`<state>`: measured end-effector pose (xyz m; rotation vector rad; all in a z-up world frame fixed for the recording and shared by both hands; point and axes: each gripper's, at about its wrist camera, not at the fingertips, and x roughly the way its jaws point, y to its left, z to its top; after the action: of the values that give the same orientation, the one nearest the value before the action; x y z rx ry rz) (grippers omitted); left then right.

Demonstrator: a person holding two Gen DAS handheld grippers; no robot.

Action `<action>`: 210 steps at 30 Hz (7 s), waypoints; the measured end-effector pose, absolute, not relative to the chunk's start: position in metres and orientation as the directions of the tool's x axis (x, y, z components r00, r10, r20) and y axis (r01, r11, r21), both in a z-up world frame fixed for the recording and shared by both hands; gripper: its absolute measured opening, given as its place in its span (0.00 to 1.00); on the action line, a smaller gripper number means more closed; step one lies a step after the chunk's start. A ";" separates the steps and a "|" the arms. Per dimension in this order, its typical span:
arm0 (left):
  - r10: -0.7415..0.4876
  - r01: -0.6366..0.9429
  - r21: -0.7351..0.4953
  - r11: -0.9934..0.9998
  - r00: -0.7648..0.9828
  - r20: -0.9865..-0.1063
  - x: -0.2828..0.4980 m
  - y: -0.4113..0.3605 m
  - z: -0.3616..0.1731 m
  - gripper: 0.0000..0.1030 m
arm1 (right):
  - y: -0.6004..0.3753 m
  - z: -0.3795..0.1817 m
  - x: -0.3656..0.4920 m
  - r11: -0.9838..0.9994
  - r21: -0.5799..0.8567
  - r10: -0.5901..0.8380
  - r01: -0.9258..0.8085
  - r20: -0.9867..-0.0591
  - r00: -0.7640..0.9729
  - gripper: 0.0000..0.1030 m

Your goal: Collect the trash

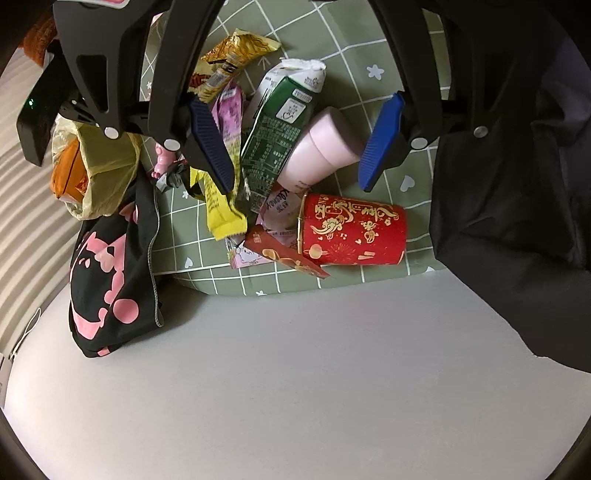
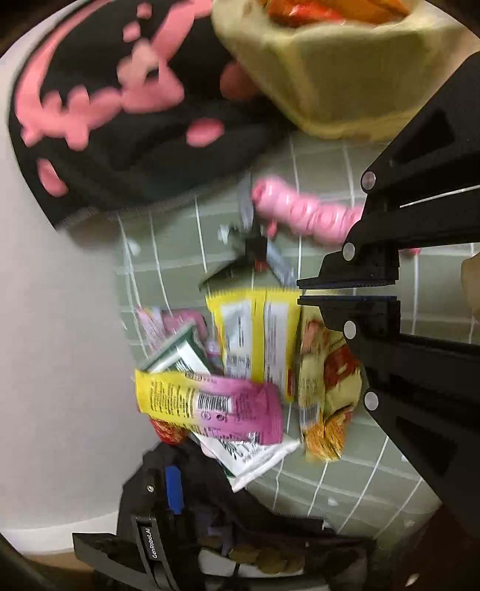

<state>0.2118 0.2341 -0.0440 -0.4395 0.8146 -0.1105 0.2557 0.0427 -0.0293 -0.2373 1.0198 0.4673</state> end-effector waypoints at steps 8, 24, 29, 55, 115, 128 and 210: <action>-0.269 -0.053 -0.423 0.905 0.699 -0.663 0.212 0.238 -0.038 0.64 | 0.064 -0.074 0.288 0.869 0.194 0.325 -0.456 -0.917 0.230 0.06; -0.126 -0.113 -0.278 0.954 0.689 -0.713 0.262 0.235 -0.040 0.64 | 0.080 -0.085 0.314 0.843 0.242 0.362 -0.480 -0.916 0.173 0.06; -0.049 -0.086 -0.136 0.987 0.645 -0.762 0.277 0.222 -0.053 0.64 | 0.044 -0.063 0.293 0.867 0.101 0.288 -0.488 -0.900 0.327 0.06; 0.067 -0.344 -0.182 0.921 0.600 -0.797 0.225 0.294 -0.062 0.07 | -0.001 -0.041 0.235 0.903 0.307 0.407 -0.300 -0.835 0.371 0.35; -0.356 0.163 -0.331 0.929 0.629 -0.691 0.220 0.165 -0.005 0.07 | 0.052 0.052 0.228 0.757 -0.051 0.477 -0.652 -0.639 0.603 0.04; -0.356 0.233 -0.275 0.933 0.705 -0.613 0.232 0.138 0.047 0.07 | -0.006 0.128 0.229 0.865 -0.082 0.375 -0.494 -0.549 0.747 0.03; -0.182 -0.272 -0.348 0.897 0.490 -0.852 0.127 0.174 -0.091 0.45 | -0.079 0.085 0.276 0.926 0.003 0.283 -0.378 -0.667 0.690 0.03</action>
<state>0.1270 0.1743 -0.0907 -0.4774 1.0681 0.0569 0.2763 -0.0792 0.0851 -0.1388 0.7208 0.3708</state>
